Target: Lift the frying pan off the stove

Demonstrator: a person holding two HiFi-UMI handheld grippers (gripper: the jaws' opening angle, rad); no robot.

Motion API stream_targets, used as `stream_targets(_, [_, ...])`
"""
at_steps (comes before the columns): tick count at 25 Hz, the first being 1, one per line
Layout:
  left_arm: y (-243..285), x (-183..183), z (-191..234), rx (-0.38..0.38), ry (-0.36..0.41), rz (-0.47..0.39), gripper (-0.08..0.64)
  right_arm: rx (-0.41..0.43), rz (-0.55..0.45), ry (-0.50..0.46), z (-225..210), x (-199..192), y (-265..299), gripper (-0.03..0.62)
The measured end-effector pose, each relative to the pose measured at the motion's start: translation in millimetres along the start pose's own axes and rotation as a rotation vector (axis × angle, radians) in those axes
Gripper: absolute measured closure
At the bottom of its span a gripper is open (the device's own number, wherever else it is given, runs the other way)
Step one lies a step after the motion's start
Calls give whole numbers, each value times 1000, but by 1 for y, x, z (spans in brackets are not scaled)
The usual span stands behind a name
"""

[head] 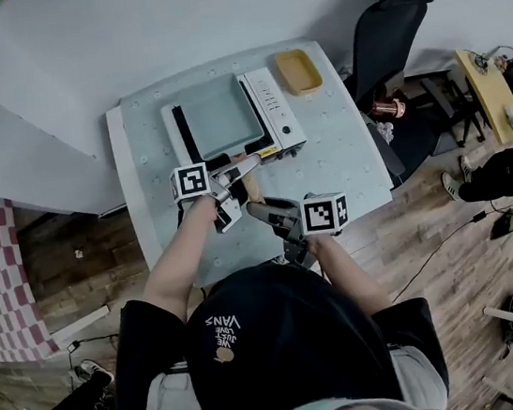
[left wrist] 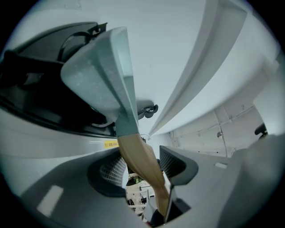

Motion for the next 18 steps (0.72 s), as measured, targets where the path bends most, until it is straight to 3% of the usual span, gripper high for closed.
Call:
stream_targets(3, [-1,0,4,8,-16,-4,353,-20,-14,3,-3,-3,0,446])
stream_targets(18, [-7,-9,-2,3,-7,81,368,-83,-127,22,7,-22,1,457])
Point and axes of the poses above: the fingertips, and each gripper's own axes: y forward along the fingers, z to its left, x out of its top, the point moved 5 cm from there along -y, backward along the fingers, and after that the axes turned 13 degrees about -x, right-handed, at the moved point
